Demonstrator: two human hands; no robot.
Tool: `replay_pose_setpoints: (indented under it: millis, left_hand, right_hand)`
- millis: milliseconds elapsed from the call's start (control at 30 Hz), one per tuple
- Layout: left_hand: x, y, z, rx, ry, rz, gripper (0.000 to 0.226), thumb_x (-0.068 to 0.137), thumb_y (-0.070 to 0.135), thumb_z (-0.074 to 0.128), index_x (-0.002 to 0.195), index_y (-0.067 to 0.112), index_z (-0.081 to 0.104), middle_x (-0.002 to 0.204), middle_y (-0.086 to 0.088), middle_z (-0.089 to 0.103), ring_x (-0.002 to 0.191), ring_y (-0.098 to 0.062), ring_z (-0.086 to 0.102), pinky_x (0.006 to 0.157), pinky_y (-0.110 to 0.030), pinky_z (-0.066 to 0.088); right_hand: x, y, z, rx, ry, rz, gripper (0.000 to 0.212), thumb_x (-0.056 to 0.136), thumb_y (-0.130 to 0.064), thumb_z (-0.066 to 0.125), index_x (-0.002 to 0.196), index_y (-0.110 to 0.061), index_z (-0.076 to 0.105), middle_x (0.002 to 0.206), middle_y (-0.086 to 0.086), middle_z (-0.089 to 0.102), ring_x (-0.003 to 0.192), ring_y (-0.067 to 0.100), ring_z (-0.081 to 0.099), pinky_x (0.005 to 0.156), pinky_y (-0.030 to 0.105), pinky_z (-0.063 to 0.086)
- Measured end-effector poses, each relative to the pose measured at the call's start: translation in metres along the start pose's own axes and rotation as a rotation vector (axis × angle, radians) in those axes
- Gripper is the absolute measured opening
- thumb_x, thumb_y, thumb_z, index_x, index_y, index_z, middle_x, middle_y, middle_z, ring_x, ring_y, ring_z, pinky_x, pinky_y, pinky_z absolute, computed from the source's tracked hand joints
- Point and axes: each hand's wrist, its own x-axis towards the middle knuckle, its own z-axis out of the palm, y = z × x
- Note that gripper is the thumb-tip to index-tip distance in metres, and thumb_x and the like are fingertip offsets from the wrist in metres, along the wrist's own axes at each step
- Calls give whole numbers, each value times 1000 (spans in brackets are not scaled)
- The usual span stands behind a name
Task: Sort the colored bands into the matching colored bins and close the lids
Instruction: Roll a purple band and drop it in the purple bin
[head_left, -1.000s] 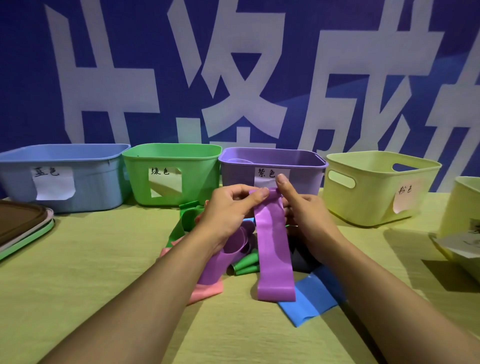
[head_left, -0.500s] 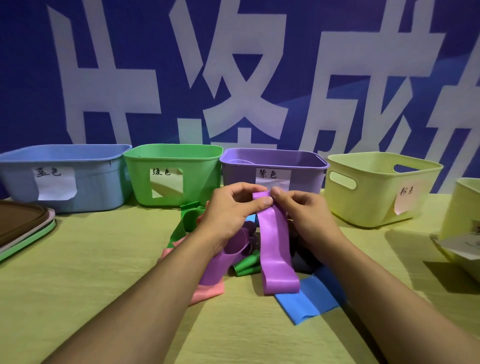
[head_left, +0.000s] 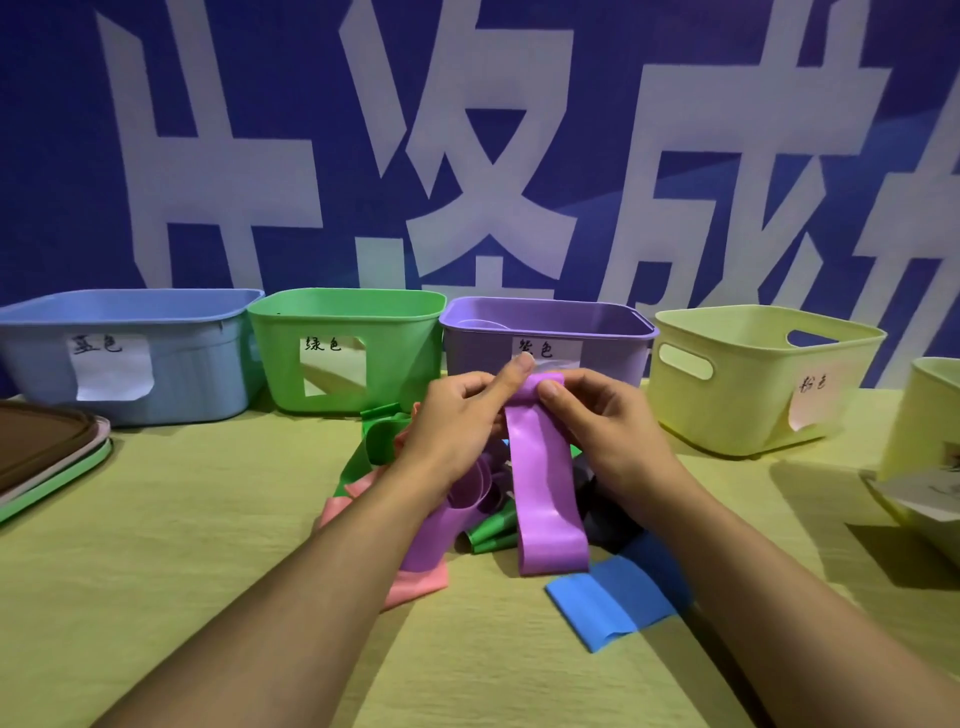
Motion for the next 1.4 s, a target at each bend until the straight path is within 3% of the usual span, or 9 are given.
replay_pose_setpoints:
  millis: [100,233,333,533,667,933,1067,1300,1400]
  left_hand:
    - [4,-4,-2,83,18,0,76,57,90,72,86,20,80,86,-11,79,87,-35,76,96,-58,56]
    - [4,-4,-2,139,55,37,79,49,95,69,74,20,77,63,-3,65,62,-17,55,71,-41,45]
    - [3,-5,-1,121,58,75,82,51,91,72,79,14,77,79,-21,71,68,-17,59,72,-40,47]
    - [2,-3,-1,36,31,49,51,63,67,81,84,20,80,89,-13,79,96,-40,74,95,-62,53]
    - [3,-2,-1,15,27,68,26,79,42,85,86,18,80,89,-6,80,92,-28,76,92,-48,59]
    - [-2,-1,2,31,-37,121,13,82,11,84,91,16,76,94,-7,80,90,-15,73,89,-31,58]
    - [-4,0,3,27,-54,143,22,80,2,83,94,16,75,95,-7,80,89,-12,73,84,-24,58]
    - [-4,2,1,-8,-101,106,39,79,-6,81,112,12,69,105,-9,77,94,-14,73,87,-28,59]
    - [-3,1,4,-116,-103,27,32,83,23,82,111,15,69,107,-14,76,97,-22,73,90,-36,57]
  right_hand:
    - [-1,0,0,-49,-18,-46,24,95,-29,65,110,-14,75,105,4,77,104,22,72,92,40,58]
    - [-2,-2,-1,-137,-36,-82,19,102,-21,60,115,-15,73,109,1,77,107,19,72,97,42,57]
    - [-2,-2,-1,-189,-38,-80,18,103,-24,60,115,-23,72,105,-2,78,101,18,73,92,42,59]
    - [-5,-5,3,9,-7,27,20,102,-18,62,120,-14,71,106,6,78,103,21,74,93,40,59]
    - [-4,-9,4,50,49,110,31,100,-42,61,112,-19,77,109,5,78,108,27,72,100,54,55]
    - [-8,-15,5,14,127,170,39,90,-53,70,87,-16,83,68,2,73,61,13,61,56,26,47]
    - [-6,-11,3,9,108,147,27,88,-46,75,87,-20,83,84,6,79,77,20,72,74,42,58]
    - [-3,-7,1,79,108,56,14,89,-30,74,93,-19,81,96,10,78,89,25,73,85,47,59]
    - [-2,-8,-1,98,115,28,14,87,-27,75,97,-19,80,98,10,79,95,27,74,89,49,59]
